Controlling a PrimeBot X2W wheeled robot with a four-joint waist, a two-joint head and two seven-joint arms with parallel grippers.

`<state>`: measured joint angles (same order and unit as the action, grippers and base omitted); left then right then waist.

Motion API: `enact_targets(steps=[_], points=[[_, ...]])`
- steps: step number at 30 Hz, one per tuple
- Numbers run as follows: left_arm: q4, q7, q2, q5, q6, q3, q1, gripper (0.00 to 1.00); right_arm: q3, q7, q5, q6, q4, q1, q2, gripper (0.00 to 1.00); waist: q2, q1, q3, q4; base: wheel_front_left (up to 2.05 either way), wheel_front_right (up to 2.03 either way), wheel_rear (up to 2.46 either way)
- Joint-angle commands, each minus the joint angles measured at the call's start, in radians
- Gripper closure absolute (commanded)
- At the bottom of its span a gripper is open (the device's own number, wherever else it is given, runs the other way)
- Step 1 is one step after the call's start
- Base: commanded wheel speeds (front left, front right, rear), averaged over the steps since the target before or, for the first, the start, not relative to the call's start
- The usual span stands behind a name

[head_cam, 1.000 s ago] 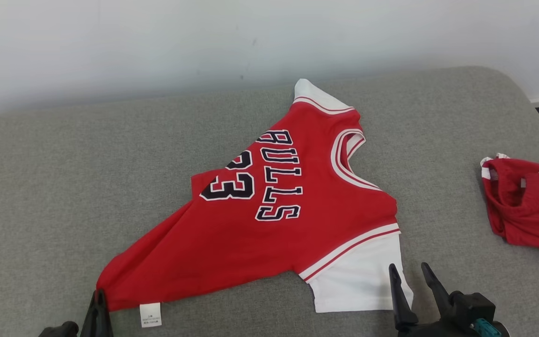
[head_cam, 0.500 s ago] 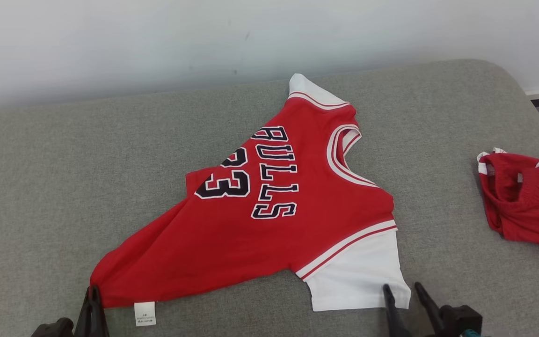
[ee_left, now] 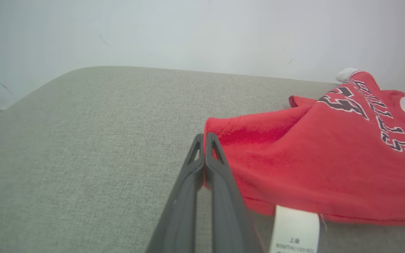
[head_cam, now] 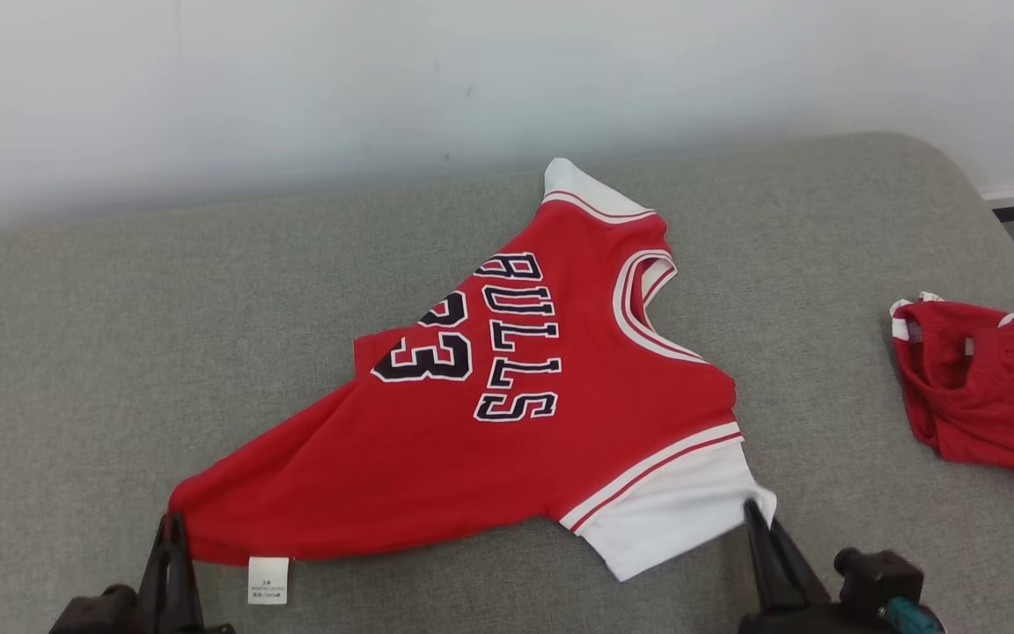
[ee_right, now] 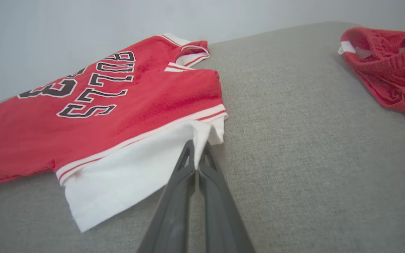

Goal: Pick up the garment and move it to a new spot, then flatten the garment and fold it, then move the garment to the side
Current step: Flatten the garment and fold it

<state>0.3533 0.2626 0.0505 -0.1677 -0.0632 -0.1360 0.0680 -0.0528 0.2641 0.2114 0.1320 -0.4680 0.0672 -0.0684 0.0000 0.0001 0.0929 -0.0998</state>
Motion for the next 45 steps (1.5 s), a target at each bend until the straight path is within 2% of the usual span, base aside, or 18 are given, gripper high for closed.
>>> enact_targets(steps=[1,6,11,12,19,28,34,37,39,41,45], points=[[-0.023,0.003,0.0,0.035,-0.009,0.003,0.005,1.0,-0.013,0.0,0.023,-0.003,0.049,0.014,-0.007,1.0,0.0,-0.0001,-0.015,-0.006,0.0,0.0,0.0],[-0.094,0.003,0.024,0.085,-0.033,-0.013,0.054,1.0,-0.016,0.0,0.059,-0.003,0.23,0.079,-0.051,1.0,0.0,-0.0001,-0.055,-0.017,0.0,0.0,0.0],[-0.168,0.003,0.096,0.111,-0.049,-0.026,0.171,1.0,-0.026,0.0,0.073,-0.003,0.333,0.224,-0.12,1.0,0.0,-0.0001,-0.077,-0.019,0.0,0.0,0.0],[-0.168,0.003,0.096,0.111,-0.049,-0.026,0.171,1.0,-0.026,0.0,0.073,-0.003,0.333,0.224,-0.12,1.0,0.0,-0.0001,-0.077,-0.019,0.0,0.0,0.0],[-0.161,0.003,0.257,0.147,-0.064,0.013,0.392,1.0,-0.025,-0.001,0.049,-0.003,0.367,0.471,-0.237,1.0,0.0,-0.0001,-0.103,-0.005,0.0,0.0,0.0],[-0.054,-0.032,0.42,0.139,-0.066,0.165,0.692,1.0,-0.079,-0.001,0.047,-0.003,0.259,0.719,-0.343,1.0,0.0,-0.0001,-0.088,0.035,0.0,0.0,0.0],[-0.017,-0.119,0.457,0.092,-0.066,0.249,0.836,1.0,-0.143,-0.013,0.045,-0.003,0.158,0.861,-0.384,1.0,0.0,-0.0001,0.062,0.058,0.0,0.0,0.0],[0.02,-0.141,0.449,0.085,-0.066,0.281,0.887,1.0,-0.178,-0.015,0.033,-0.003,0.112,0.944,-0.394,1.0,0.0,-0.0001,0.168,0.065,0.0,0.0,0.0],[0.075,-0.144,0.44,0.093,-0.066,0.305,0.973,1.0,-0.196,-0.014,0.004,-0.003,0.058,1.062,-0.402,1.0,0.0,-0.0001,0.271,0.071,0.0,0.0,0.0],[0.102,-0.114,0.434,0.112,-0.054,0.312,1.064,1.0,-0.176,-0.009,-0.026,-0.003,0.016,1.162,-0.406,1.0,0.0,-0.0001,0.331,0.074,0.0,0.0,0.0],[0.145,-0.04,0.418,0.159,-0.007,0.325,1.235,1.0,-0.062,-0.001,-0.114,-0.003,-0.051,1.321,-0.391,1.0,0.0,-0.0001,0.392,0.085,0.0,0.0,0.0]])
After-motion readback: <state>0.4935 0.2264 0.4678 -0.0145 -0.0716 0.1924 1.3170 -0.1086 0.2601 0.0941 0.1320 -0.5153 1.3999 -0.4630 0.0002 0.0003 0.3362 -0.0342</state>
